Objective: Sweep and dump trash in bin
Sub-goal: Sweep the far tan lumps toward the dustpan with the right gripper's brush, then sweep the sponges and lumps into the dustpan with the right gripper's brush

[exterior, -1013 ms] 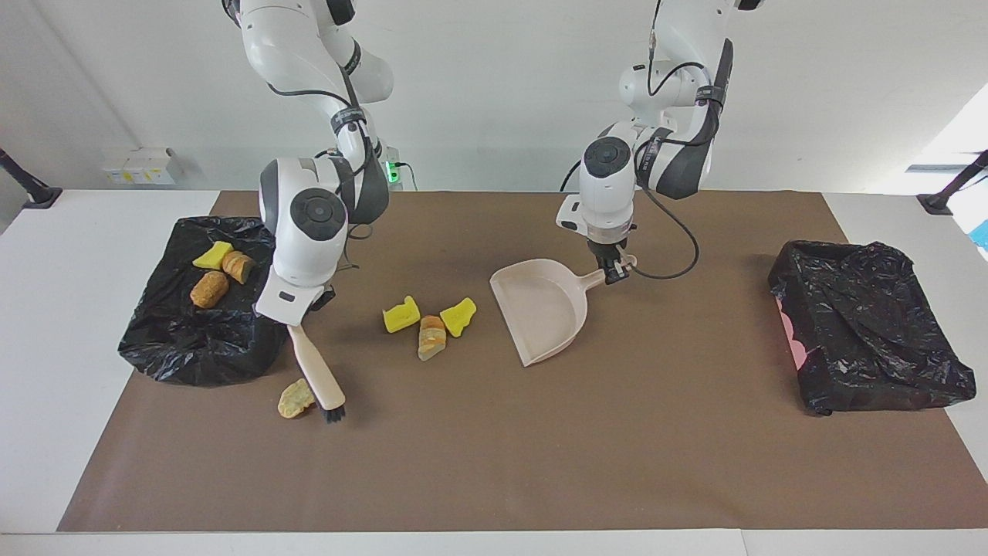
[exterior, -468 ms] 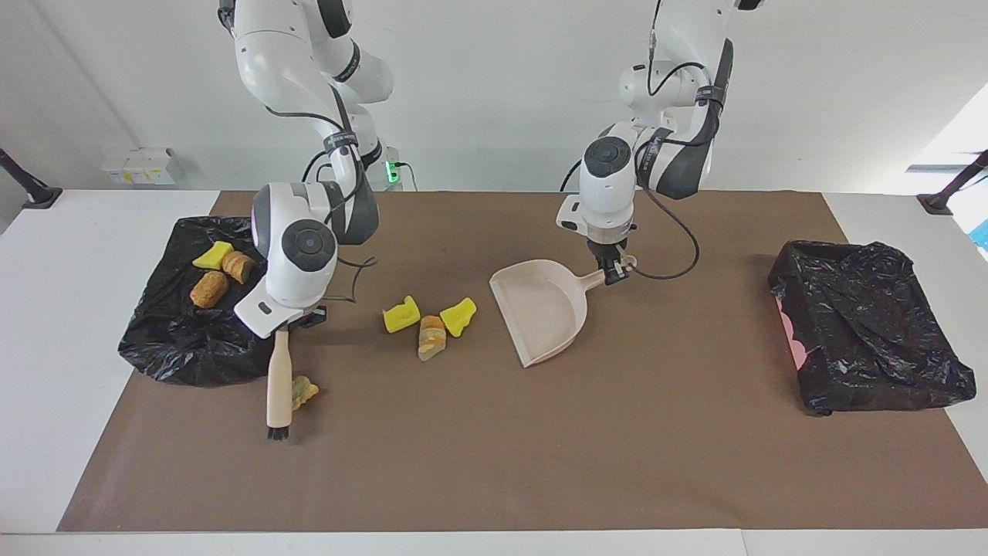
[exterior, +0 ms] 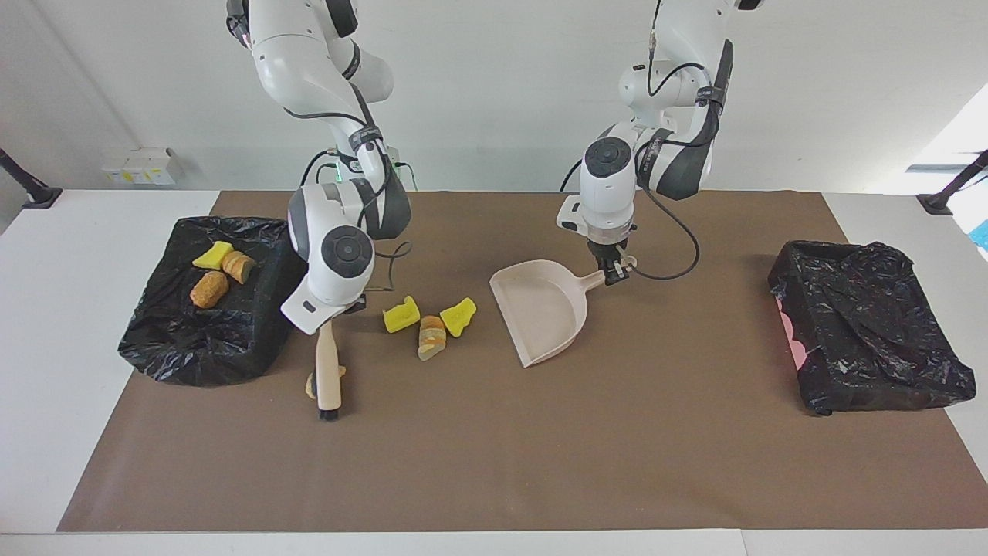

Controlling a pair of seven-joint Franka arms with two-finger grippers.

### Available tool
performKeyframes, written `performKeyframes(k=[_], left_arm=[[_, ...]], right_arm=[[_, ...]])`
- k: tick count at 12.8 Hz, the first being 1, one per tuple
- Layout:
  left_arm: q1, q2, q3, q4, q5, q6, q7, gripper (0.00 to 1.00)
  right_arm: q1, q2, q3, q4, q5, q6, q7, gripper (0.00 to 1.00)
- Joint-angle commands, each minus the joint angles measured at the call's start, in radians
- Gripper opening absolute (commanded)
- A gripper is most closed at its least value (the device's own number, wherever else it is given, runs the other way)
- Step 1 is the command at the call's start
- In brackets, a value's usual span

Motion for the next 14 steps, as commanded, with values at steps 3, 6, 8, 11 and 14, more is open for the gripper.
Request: performKeyframes(k=[3, 6, 8, 11, 14], left_arm=[[0.017, -0.037, -0.004, -0.039, -0.011, 0.032, -0.009, 0.00], [0.017, -0.037, -0.004, -0.039, -0.011, 0.032, -0.011, 0.00], [0.017, -0.037, -0.004, -0.040, -0.011, 0.032, -0.009, 0.00], [0.016, -0.043, -0.004, -0.050, -0.011, 0.032, 0.001, 0.00], [0.002, -0.037, -0.004, -0.073, -0.011, 0.054, -0.005, 0.00]], right_arm=[[-0.003, -0.084, 0.121, -0.068, 0.149, -0.068, -0.029, 0.00], [-0.060, -0.162, 0.121, -0.063, 0.241, -0.076, -0.096, 0.00], [-0.130, -0.179, 0.123, -0.079, 0.241, -0.081, -0.097, 0.00], [-0.189, -0.290, 0.123, -0.322, 0.244, 0.124, -0.115, 0.00], [-0.166, -0.310, 0.123, -0.441, 0.296, 0.249, -0.095, 0.00]])
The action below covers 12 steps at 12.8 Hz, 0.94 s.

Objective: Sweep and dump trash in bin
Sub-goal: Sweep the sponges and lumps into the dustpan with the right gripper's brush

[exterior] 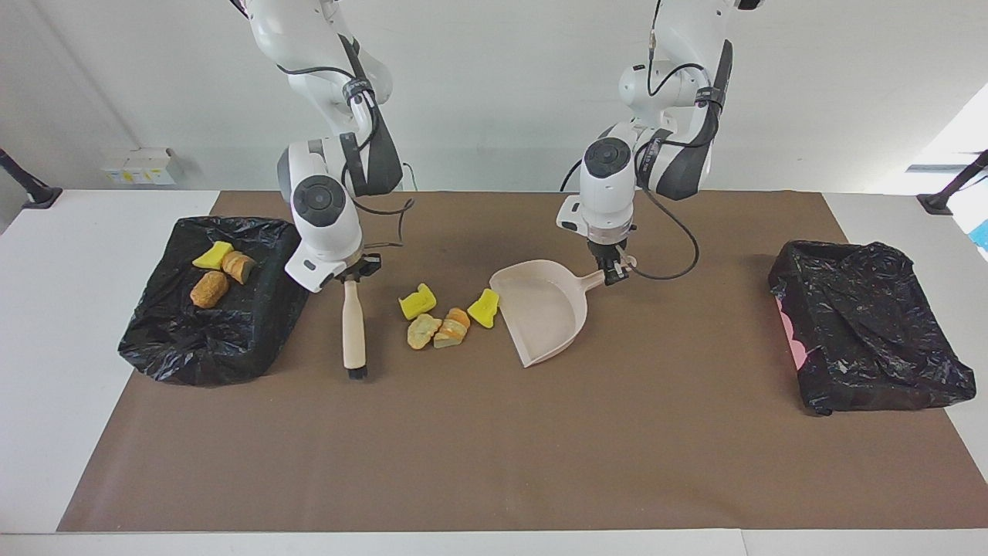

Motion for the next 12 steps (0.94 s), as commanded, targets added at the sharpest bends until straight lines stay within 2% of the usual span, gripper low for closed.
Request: performKeyframes(k=[1, 4, 6, 12], left_arm=[[0.002, -0.035, -0.003, -0.057, -0.011, 0.042, -0.004, 0.00], [0.001, -0.036, -0.003, -0.057, -0.011, 0.042, -0.004, 0.00], [0.001, -0.036, -0.003, -0.057, -0.011, 0.041, -0.004, 0.00], [-0.001, -0.036, -0.003, -0.056, -0.011, 0.041, -0.002, 0.00]], right_arm=[[0.030, -0.061, 0.007, -0.091, 0.083, 0.056, 0.009, 0.00], [0.134, -0.008, 0.007, -0.079, 0.111, 0.118, 0.126, 0.00], [0.198, 0.025, 0.009, -0.035, 0.175, 0.116, 0.157, 0.00], [0.355, 0.037, 0.012, 0.018, 0.385, 0.128, 0.154, 0.00]])
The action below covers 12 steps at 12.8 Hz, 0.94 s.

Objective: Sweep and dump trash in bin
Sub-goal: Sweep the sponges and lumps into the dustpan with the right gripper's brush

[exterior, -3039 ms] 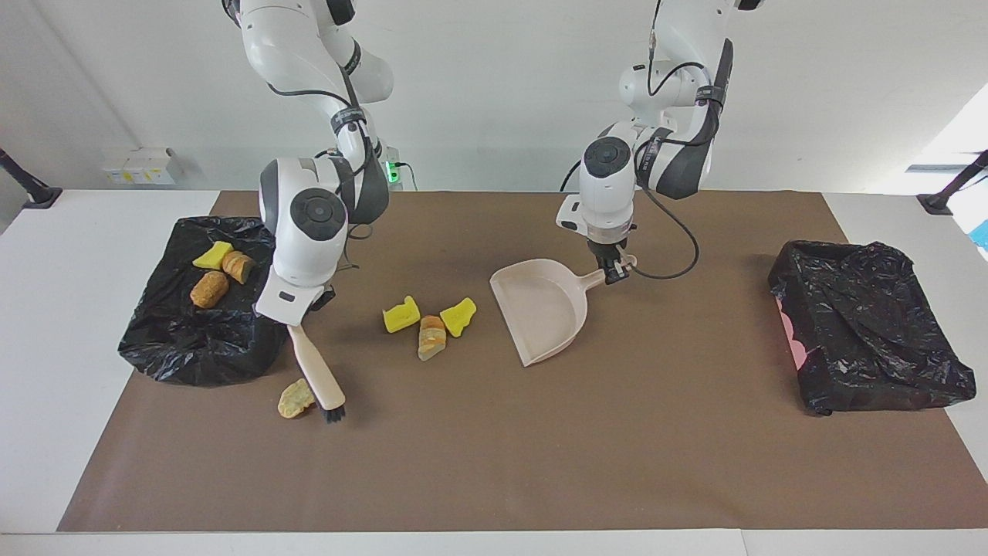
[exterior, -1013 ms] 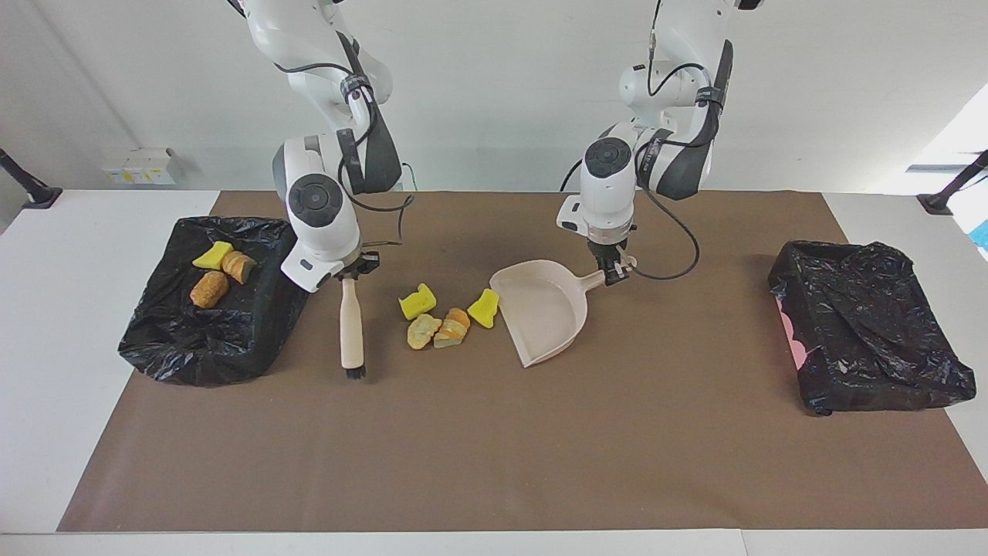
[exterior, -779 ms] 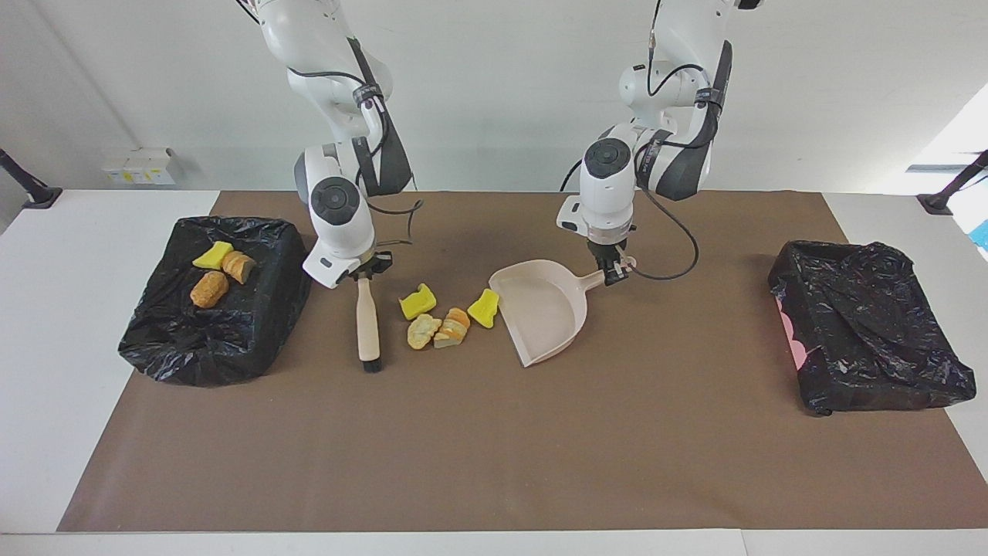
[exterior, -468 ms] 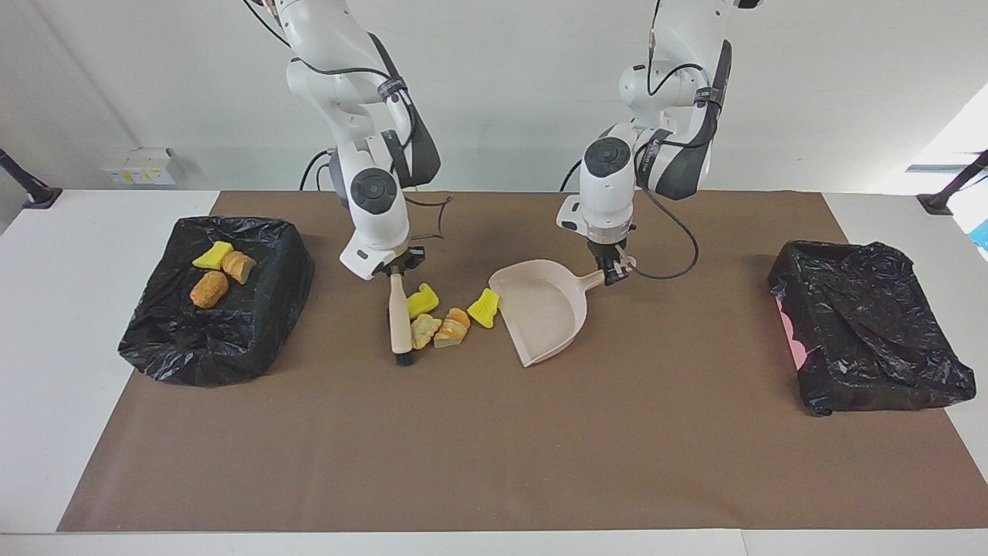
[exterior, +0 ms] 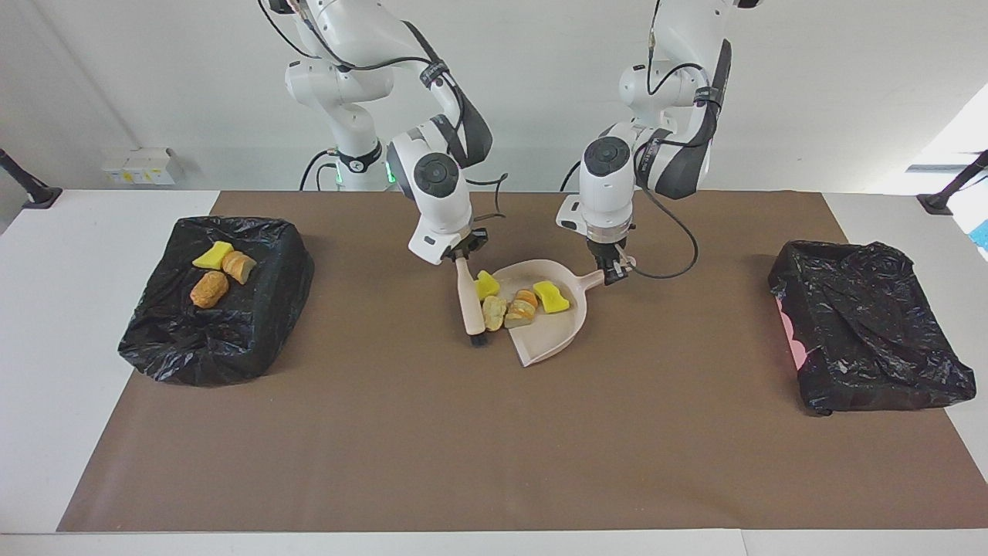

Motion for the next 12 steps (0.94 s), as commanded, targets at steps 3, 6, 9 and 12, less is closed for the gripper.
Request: performKeyframes(k=[3, 6, 9, 12], left_arm=[[0.001, -0.023, -0.002, -0.042, -0.011, 0.033, 0.001, 0.00], [0.007, -0.019, -0.002, -0.033, -0.011, 0.034, 0.020, 0.00], [0.011, -0.013, 0.029, -0.022, -0.011, 0.034, 0.148, 0.00], [0.013, -0.011, 0.032, -0.019, -0.011, 0.037, 0.175, 0.00]], right_arm=[[0.040, 0.018, 0.003, 0.054, 0.148, 0.006, -0.008, 0.00], [0.023, -0.002, -0.004, 0.080, 0.132, -0.057, 0.001, 0.00], [-0.051, -0.055, -0.009, 0.088, 0.084, -0.137, 0.002, 0.00], [-0.081, -0.094, -0.009, 0.102, 0.004, -0.195, -0.002, 0.00]])
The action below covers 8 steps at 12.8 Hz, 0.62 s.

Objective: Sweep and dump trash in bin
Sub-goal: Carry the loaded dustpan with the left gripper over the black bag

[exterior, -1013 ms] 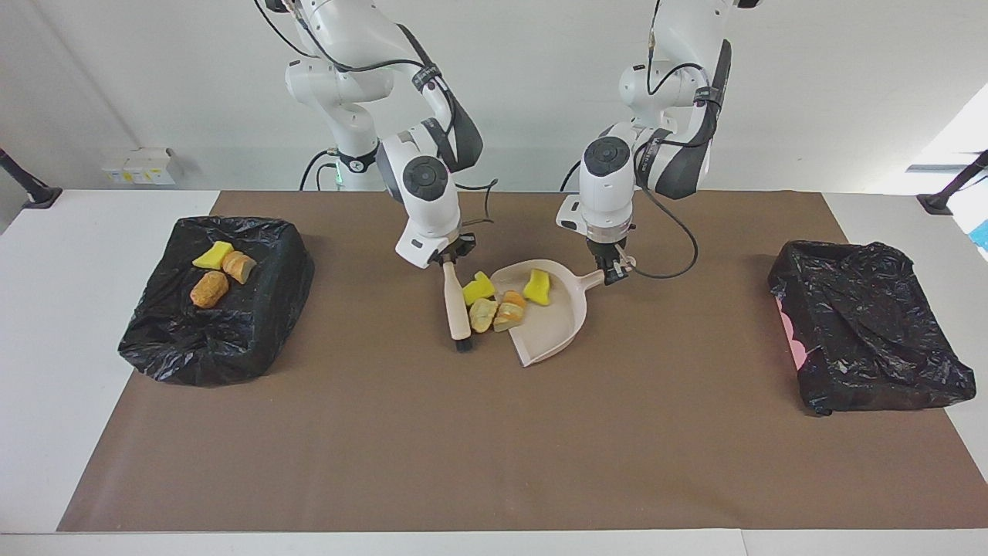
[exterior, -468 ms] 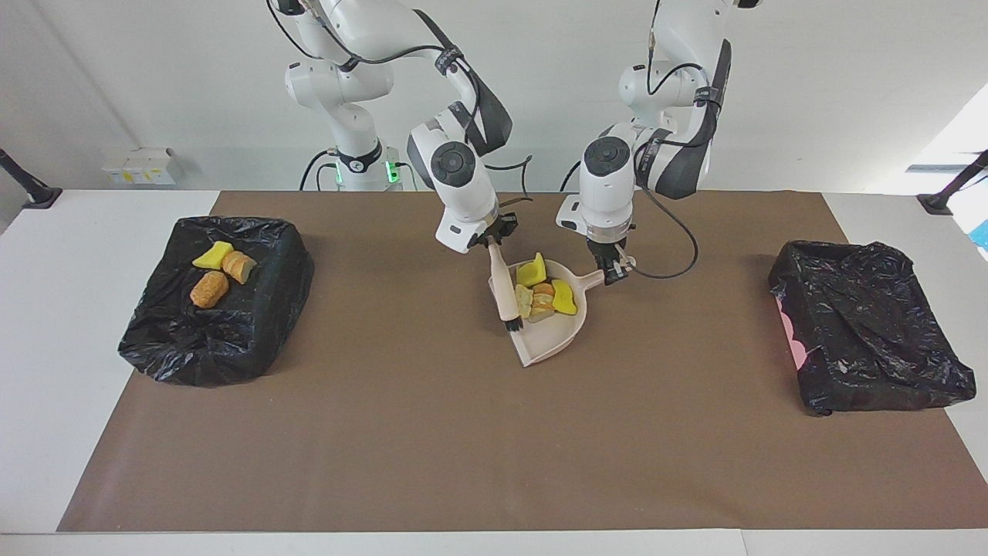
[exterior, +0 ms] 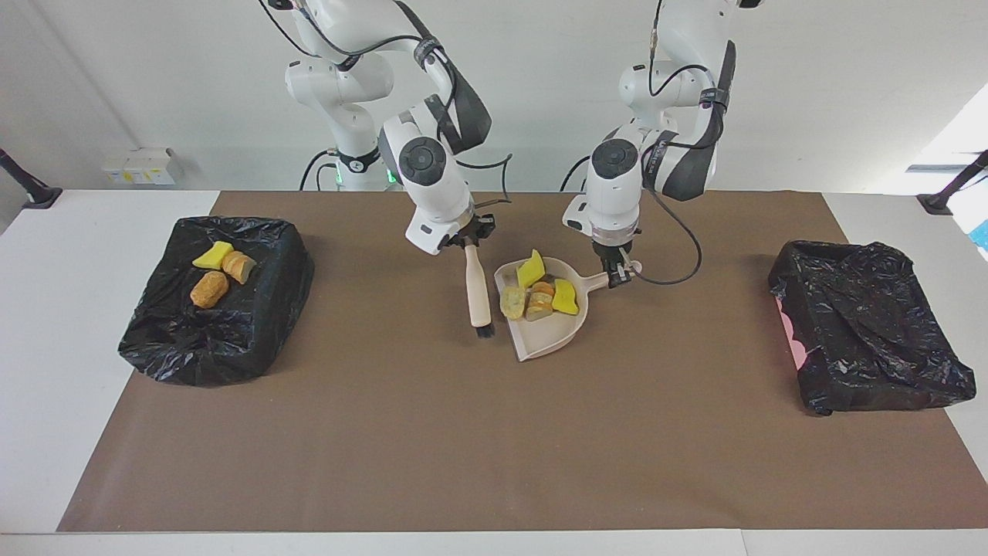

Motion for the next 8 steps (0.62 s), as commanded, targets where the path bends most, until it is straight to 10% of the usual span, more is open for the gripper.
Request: performKeyframes(k=[1, 8], left_arm=[[0.013, -0.010, 0.001, -0.015, -0.011, 0.019, 0.037, 0.00], [-0.032, -0.063, 0.224, 0.037, -0.097, 0.003, 0.356, 0.00]], right_arm=[[-0.022, -0.037, 0.007, 0.027, -0.045, -0.081, 0.004, 0.00], [0.096, -0.147, 0.017, -0.066, -0.074, -0.115, 0.195, 0.00]])
